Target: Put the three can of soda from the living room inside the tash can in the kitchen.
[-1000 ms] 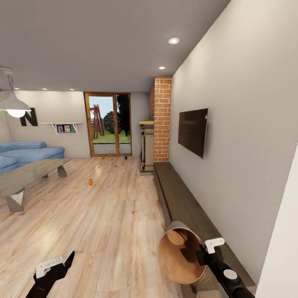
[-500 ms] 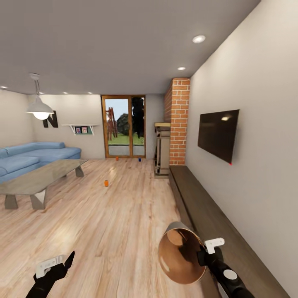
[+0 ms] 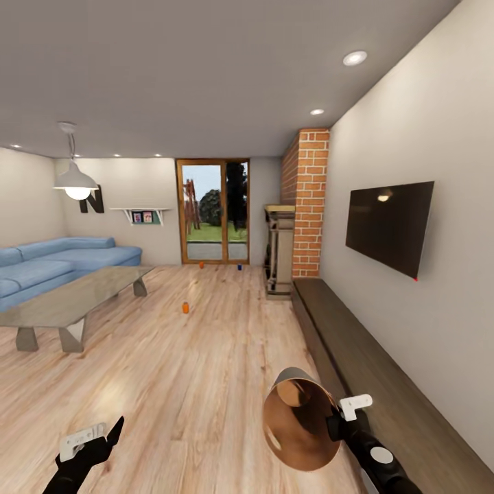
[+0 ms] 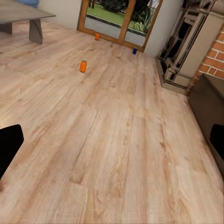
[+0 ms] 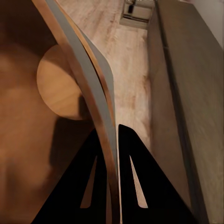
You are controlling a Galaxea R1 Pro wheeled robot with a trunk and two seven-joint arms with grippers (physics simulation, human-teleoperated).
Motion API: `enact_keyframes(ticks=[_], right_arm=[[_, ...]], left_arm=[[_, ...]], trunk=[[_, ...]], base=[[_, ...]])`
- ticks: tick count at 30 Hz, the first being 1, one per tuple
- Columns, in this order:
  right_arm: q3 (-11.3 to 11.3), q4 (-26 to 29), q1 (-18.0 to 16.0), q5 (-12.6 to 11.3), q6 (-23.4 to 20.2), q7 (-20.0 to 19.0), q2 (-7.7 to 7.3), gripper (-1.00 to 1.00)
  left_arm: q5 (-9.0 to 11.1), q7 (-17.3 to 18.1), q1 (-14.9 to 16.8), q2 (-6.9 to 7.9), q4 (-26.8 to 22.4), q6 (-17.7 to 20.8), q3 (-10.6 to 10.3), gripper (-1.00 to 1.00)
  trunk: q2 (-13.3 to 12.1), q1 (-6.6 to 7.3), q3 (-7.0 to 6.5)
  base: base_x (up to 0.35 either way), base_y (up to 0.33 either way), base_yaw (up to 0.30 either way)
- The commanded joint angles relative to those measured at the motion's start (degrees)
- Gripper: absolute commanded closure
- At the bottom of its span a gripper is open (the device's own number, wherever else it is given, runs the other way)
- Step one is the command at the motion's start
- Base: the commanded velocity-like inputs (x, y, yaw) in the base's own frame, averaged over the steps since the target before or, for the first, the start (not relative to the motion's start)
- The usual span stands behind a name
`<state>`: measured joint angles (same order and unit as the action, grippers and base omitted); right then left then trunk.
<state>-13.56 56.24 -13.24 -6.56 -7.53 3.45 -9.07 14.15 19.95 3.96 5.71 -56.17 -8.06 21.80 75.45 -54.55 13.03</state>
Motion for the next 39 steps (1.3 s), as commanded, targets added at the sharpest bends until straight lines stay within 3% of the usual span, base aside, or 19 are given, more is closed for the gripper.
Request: enact_keyframes(ticks=[1,39], right_arm=[[0.1,0.1,0.0,0.1,0.0,-0.4,0.01,1.00],[0.3,-0.8,0.0,-0.5,0.1,-0.4,0.03,1.00]], left_arm=[[0.0,0.0,0.0,0.00,0.0,0.0,0.0,-1.00],[-0.3,-0.2,0.1,0.00,1.3,0.5,-0.1,-1.00]], trunk=[[0.0,0.00,-0.01],[0.0,0.00,-0.02]], base=[[0.268,0.228,0.001],[0.272,0.225,0.000]])
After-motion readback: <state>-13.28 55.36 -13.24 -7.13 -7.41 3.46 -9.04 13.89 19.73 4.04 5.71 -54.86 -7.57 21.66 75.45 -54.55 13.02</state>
